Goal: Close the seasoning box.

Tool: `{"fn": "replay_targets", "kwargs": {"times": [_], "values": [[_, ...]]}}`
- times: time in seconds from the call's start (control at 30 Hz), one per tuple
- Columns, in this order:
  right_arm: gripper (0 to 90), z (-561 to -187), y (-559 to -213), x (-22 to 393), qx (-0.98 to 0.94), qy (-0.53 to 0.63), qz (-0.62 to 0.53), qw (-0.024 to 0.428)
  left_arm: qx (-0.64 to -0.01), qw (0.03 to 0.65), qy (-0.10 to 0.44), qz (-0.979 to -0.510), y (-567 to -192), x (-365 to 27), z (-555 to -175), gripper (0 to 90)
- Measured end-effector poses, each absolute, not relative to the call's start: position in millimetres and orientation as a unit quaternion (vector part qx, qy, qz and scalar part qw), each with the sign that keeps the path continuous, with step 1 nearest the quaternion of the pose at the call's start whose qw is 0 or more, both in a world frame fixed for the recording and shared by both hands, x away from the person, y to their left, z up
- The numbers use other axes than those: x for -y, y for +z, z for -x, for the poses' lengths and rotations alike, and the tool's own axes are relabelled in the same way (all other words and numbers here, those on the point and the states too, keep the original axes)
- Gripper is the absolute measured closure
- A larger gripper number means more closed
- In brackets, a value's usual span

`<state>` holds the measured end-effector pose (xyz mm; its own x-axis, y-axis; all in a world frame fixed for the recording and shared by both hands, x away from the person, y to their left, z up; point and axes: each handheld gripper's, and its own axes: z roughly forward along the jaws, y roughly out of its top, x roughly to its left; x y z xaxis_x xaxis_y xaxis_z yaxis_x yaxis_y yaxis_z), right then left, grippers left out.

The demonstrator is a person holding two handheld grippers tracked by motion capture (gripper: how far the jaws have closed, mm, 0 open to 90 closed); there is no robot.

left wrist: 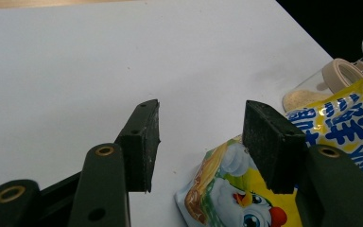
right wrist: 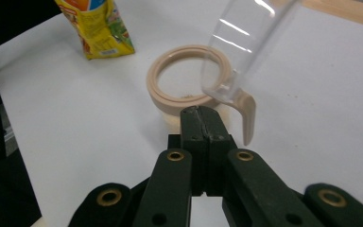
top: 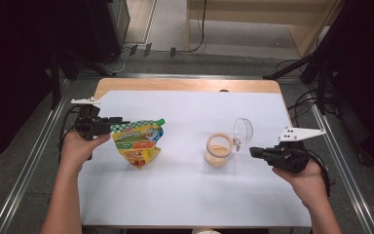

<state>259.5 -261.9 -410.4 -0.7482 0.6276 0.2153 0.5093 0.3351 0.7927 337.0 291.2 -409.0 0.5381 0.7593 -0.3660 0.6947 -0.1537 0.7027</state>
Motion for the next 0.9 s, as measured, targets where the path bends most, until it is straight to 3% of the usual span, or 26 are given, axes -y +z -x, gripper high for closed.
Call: {"fn": "replay_targets", "kwargs": {"times": [0.43, 0.9], "values": [[90.0, -276, -436, 264, -0.792, 0.45, -0.404, 0.085, -0.477, 0.437, 0.037, -0.762, -411, -289, -337, 47.5], [90.0, -280, -435, 253, -0.772, 0.472, -0.414, 0.099, -0.477, 0.435, 0.035, -0.763, -412, -287, -338, 47.5]]}}
